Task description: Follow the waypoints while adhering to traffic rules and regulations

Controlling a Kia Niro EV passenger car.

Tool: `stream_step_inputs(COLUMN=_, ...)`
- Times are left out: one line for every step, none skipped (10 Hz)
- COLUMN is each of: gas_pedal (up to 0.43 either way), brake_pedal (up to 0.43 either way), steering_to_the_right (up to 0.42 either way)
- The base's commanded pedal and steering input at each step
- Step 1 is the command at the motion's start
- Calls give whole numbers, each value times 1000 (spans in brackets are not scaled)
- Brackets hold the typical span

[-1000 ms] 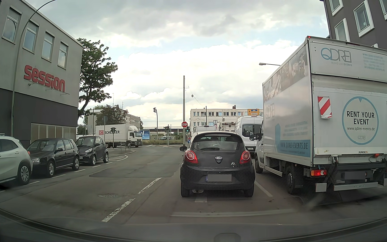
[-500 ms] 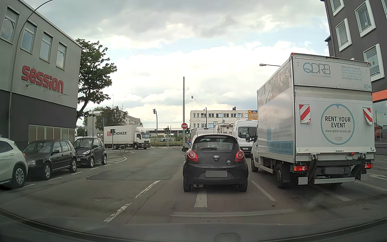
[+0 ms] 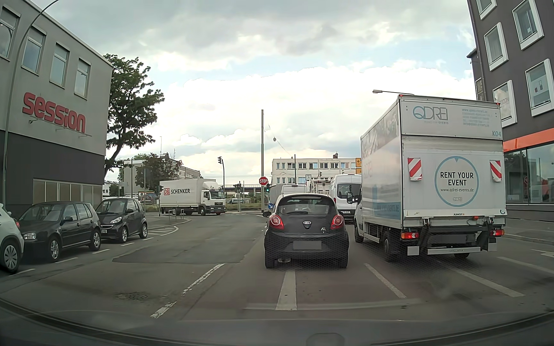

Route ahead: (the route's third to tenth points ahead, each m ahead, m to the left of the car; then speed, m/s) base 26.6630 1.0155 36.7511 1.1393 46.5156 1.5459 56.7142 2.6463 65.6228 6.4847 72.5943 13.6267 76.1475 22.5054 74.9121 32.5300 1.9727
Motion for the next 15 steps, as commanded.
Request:
stream_step_inputs(gas_pedal=429, brake_pedal=37, steering_to_the_right=-2)
stream_step_inputs(gas_pedal=429, brake_pedal=37, steering_to_the_right=-2)
stream_step_inputs(gas_pedal=429, brake_pedal=30, steering_to_the_right=-2)
stream_step_inputs(gas_pedal=429, brake_pedal=37, steering_to_the_right=-2)
stream_step_inputs(gas_pedal=429, brake_pedal=30, steering_to_the_right=-2)
stream_step_inputs(gas_pedal=429, brake_pedal=30, steering_to_the_right=-1)
stream_step_inputs(gas_pedal=429, brake_pedal=30, steering_to_the_right=-2)
stream_step_inputs(gas_pedal=429, brake_pedal=30, steering_to_the_right=-2)
stream_step_inputs(gas_pedal=421, brake_pedal=30, steering_to_the_right=-2)
stream_step_inputs(gas_pedal=409, brake_pedal=30, steering_to_the_right=-1)
stream_step_inputs(gas_pedal=398, brake_pedal=37, steering_to_the_right=-1)
stream_step_inputs(gas_pedal=390, brake_pedal=30, steering_to_the_right=-2)
stream_step_inputs(gas_pedal=378, brake_pedal=30, steering_to_the_right=-2)
stream_step_inputs(gas_pedal=370, brake_pedal=30, steering_to_the_right=-2)
stream_step_inputs(gas_pedal=350, brake_pedal=37, steering_to_the_right=-2)
